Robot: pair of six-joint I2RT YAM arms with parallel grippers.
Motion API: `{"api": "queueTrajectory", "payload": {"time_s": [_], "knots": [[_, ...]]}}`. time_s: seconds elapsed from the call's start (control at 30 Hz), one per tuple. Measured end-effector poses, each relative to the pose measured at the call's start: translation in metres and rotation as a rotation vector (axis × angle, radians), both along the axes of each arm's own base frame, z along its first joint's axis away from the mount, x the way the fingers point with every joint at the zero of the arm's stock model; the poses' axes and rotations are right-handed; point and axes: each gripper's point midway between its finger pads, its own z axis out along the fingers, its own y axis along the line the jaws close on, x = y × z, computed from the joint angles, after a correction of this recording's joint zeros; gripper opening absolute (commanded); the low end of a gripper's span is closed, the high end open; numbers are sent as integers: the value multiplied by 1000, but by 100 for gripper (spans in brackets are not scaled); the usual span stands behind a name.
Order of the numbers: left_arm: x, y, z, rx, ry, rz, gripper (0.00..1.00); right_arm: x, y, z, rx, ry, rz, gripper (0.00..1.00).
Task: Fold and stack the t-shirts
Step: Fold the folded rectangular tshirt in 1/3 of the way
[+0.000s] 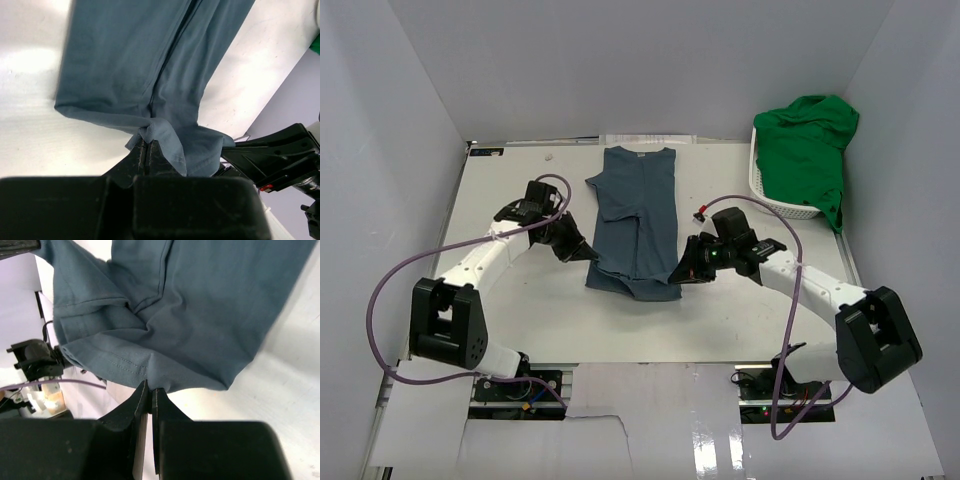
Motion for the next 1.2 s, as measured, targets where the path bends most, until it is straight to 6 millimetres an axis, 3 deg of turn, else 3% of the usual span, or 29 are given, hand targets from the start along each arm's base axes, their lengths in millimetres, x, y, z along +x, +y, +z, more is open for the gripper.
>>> {"api": "queueTrajectory", "payload": {"time_s": [0.2, 0.63, 1.0, 1.2], "knots": [[29, -4, 4, 9, -25, -3, 0, 30, 2, 3, -47, -41, -7, 8], [52, -3, -3, 42, -35, 8, 0, 88, -3, 4, -138, -135, -30, 8], [94, -5, 6, 53, -90, 34, 0, 121, -9, 7, -172, -170, -53, 8], [104, -3, 9, 69, -112, 48, 0, 132, -7, 7, -178, -177, -51, 8]]}}
